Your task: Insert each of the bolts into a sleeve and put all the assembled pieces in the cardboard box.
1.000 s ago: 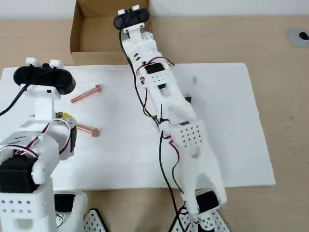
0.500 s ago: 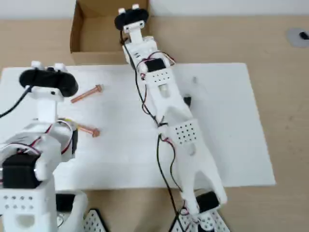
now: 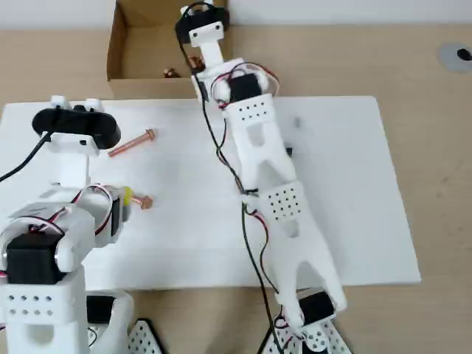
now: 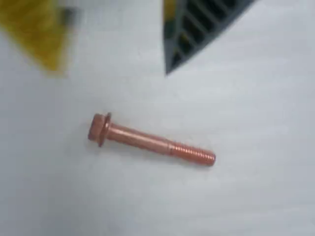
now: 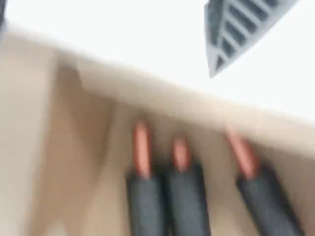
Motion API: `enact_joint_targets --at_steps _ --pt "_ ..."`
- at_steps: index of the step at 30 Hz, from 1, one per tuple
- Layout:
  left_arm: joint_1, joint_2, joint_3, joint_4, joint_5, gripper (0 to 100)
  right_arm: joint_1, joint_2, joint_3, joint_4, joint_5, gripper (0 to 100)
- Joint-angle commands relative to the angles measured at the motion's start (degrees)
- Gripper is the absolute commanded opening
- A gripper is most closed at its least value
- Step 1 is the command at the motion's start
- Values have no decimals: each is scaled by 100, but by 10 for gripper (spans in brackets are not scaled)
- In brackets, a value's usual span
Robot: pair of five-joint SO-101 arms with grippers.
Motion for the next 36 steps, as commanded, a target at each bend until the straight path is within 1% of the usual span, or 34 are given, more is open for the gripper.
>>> enact_joint_targets --at_steps 1,3,4,7,8,9,11,13,17,22,25,28,32,36 --pt "-70 4 0 -44 62 270 66 -1437 -338 1266 -264 326" --pt "-70 22 35 -18 132 270 66 -1956 -321 1925 -264 326" --pt "-70 66 123 -35 281 267 84 -2176 -259 1987 -264 326" --pt "-105 462 387 -18 1231 267 215 -2862 -4 1969 -273 326" --pt "-220 673 448 -44 1547 267 224 -3108 101 1969 -281 326" --pt "-396 884 448 -70 1697 267 242 -3345 286 1969 -290 326" --pt "-765 1323 246 -114 1758 267 242 -3829 892 1969 -290 326" --pt "-949 1789 0 -62 1969 267 215 -4418 1754 1969 -290 326" --pt "-967 2782 -404 211 2813 268 224 -5930 4048 1969 -281 326" --pt "-967 3943 -941 589 2971 268 312 -7820 7213 1952 -264 326" --pt "-967 4470 -1292 703 3112 268 681 -8734 8576 1934 -255 326" --pt "-923 4866 -1705 721 3297 268 1279 -9411 9411 1916 -167 327" --pt "-536 5218 -2031 721 3385 267 1991 -9974 9903 1916 519 327" --pt "-79 5481 -2057 721 3604 267 2703 -10308 10158 1934 1055 326"
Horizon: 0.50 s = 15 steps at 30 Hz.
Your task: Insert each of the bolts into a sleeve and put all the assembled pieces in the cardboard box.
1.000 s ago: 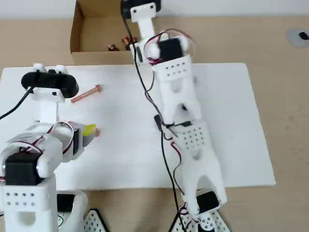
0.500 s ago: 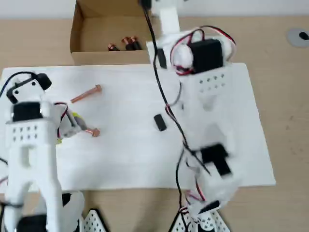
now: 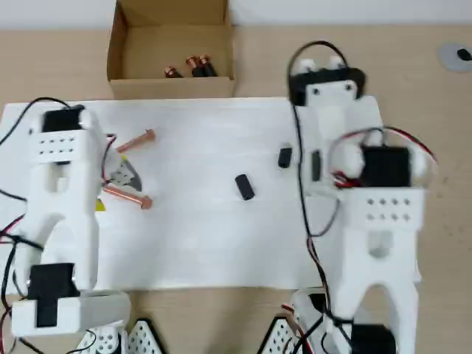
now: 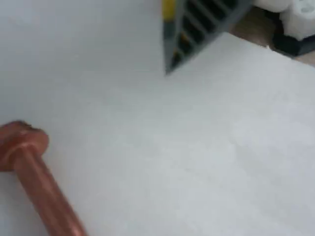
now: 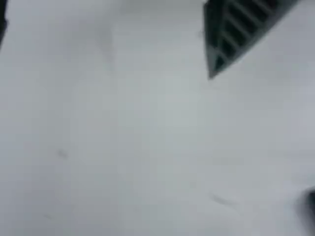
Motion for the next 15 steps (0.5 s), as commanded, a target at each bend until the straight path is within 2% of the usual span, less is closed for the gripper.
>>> enact_joint_targets --at_steps 1,6,10,12,15 --pt "378 163 -325 35 97 267 655 -400 207 53 457 325" --pt "413 848 -334 0 70 267 1279 -558 734 44 818 325" --pt "413 1516 -440 18 26 267 1402 -576 1059 44 897 325" --pt "413 1736 -580 44 -677 267 1402 -576 1138 44 897 325" --pt "440 1780 -1037 299 -2488 267 1402 -567 1174 35 897 325"
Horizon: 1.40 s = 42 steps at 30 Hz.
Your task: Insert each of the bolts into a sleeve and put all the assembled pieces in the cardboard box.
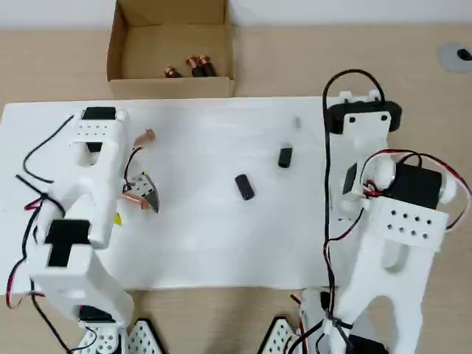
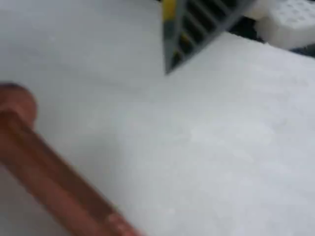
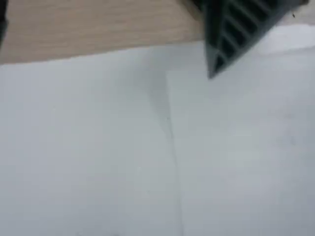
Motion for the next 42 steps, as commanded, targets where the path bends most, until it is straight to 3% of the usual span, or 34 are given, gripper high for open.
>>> enact_joint_targets --at_steps 1,5,12,19,24,30,42 --pt "97 -31 -853 352 -1881 267 101 -154 22 35 62 325" --pt "-264 -136 -2092 404 -3226 267 101 -154 22 -62 62 325" --pt "-492 -57 -2576 396 -6629 267 101 -145 22 -466 35 327" --pt "-519 -31 -3288 105 -8237 267 84 -154 92 -580 132 326" --pt "-598 84 -3130 -782 -8554 267 75 -163 295 -905 176 326" --pt "-580 980 -3165 -1495 -8396 267 66 -163 453 -1160 281 325" --pt "-387 2659 -5099 -1644 -7745 267 57 -163 796 -1591 299 324"
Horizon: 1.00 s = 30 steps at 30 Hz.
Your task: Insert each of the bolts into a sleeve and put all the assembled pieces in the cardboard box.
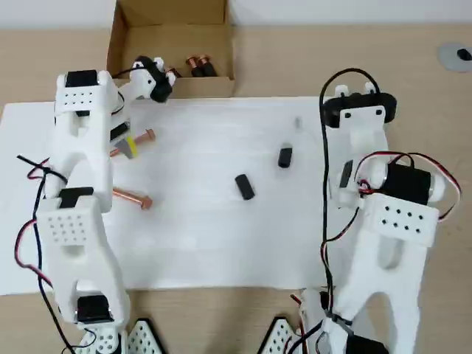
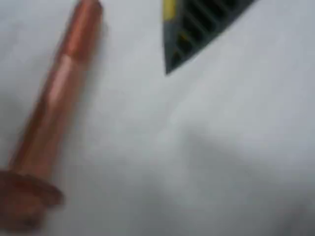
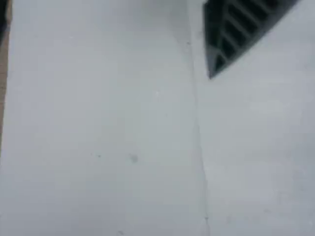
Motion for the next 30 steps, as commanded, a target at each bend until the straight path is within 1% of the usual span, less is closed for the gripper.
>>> enact_joint_targets --at_steps 1,8,15,19,21,26,30 --pt "167 119 -905 -44 149 267 57 -163 31 -114 44 324" --pt "484 462 -1574 273 149 267 57 -154 48 -193 44 324" --pt "519 840 -1600 273 149 267 57 -154 48 -273 53 324" --pt "466 989 -1574 281 149 266 57 -136 48 -325 211 324" --pt "457 1077 -1600 264 149 243 57 -145 40 -352 211 324" --pt "457 1323 -1609 237 149 147 57 -136 40 -352 211 324" --pt "440 1499 -1609 114 149 136 57 -136 40 -352 211 324"
